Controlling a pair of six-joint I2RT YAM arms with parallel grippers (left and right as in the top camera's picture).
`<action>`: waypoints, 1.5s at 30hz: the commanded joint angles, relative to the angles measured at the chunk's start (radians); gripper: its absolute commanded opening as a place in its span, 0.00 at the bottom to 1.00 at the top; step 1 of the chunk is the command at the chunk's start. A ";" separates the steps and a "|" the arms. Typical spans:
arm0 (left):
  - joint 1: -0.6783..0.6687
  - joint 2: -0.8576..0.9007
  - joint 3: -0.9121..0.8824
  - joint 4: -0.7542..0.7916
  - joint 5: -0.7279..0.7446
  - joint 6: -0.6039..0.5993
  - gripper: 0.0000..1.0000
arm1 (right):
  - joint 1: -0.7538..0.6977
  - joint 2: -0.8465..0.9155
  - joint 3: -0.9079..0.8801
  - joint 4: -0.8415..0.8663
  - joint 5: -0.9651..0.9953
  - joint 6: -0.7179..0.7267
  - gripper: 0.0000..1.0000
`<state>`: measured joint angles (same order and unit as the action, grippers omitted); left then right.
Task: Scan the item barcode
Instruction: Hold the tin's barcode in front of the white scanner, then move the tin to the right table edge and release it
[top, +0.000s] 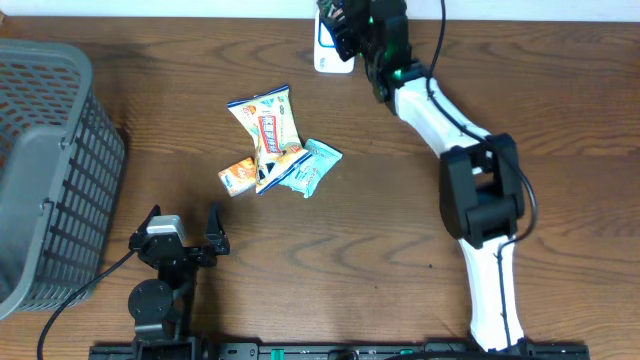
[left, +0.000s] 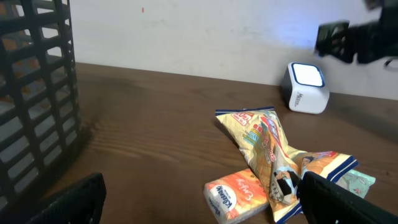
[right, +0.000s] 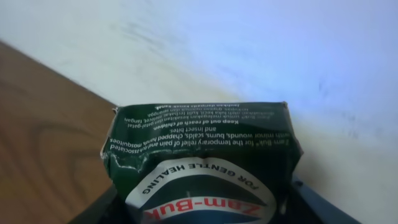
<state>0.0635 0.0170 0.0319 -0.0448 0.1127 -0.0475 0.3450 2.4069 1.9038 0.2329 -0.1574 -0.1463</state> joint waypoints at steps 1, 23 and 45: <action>-0.002 -0.005 -0.027 -0.016 0.003 0.013 0.98 | -0.004 0.034 0.015 0.037 0.036 0.097 0.27; -0.002 -0.005 -0.027 -0.016 0.003 0.013 0.98 | -0.308 -0.243 0.185 -0.936 0.484 0.107 0.30; -0.002 -0.005 -0.027 -0.016 0.003 0.013 0.98 | -1.020 -0.067 0.164 -1.183 0.268 0.198 0.91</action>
<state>0.0635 0.0170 0.0319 -0.0448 0.1127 -0.0475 -0.6685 2.3657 2.0651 -0.9516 0.2451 0.0189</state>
